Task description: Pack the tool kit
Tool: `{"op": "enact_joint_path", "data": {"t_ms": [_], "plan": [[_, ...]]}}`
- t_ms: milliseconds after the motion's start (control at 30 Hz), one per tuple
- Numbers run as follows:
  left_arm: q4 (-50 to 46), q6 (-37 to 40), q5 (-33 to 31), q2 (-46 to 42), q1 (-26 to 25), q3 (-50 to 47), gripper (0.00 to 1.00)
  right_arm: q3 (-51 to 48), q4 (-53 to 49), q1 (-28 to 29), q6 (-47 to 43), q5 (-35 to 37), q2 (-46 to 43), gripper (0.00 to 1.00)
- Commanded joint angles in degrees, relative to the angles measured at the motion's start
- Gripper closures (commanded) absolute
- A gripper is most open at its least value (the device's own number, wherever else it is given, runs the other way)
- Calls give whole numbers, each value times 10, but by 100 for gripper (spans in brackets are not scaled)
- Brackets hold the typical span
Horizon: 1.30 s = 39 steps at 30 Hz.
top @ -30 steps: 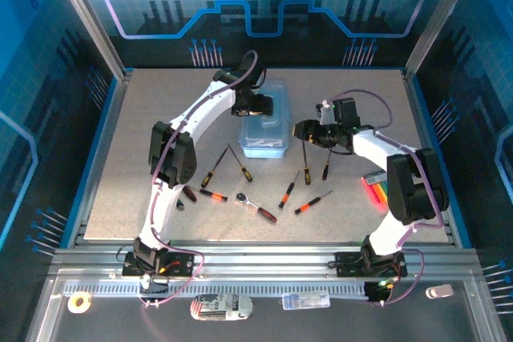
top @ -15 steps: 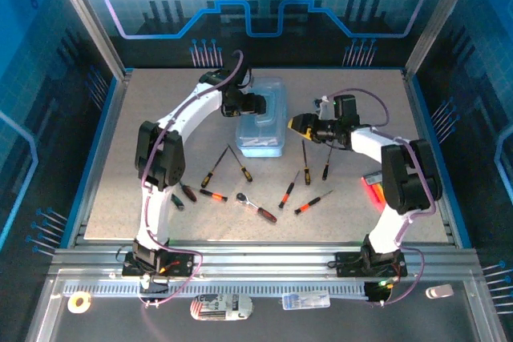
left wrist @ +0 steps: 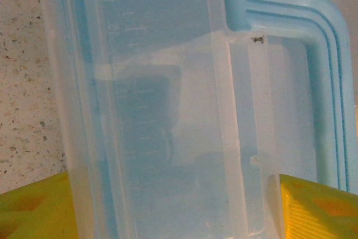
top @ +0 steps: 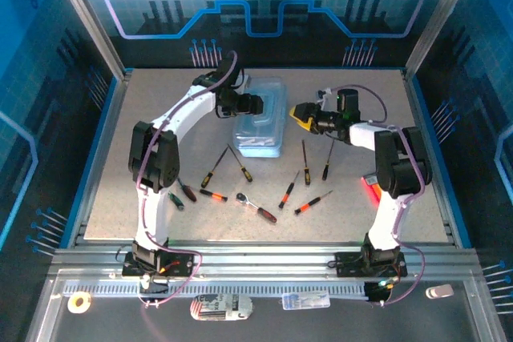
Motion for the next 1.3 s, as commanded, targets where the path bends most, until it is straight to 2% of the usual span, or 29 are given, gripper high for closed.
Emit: {"op": "enact_joint_path", "data": {"t_ms": [0,167,367,900,1167,1267], "plan": [[-16,-5,42,8,-2,-19,32,19,38,-3,21,-39,25,34],[-17,-5,42,8,1,-19,33,25,49,-3,25,-51,40,33],[-12,-7,43,9,1,-27,33,18,110,2,66,-73,65,33],[-4,-10,47,11,3,-43,33,24,155,14,100,-91,90,31],[-8,-7,46,11,4,-43,33,13,287,11,191,-118,113,30],[-9,-7,45,10,3,-42,33,15,261,9,180,-109,116,30]]}}
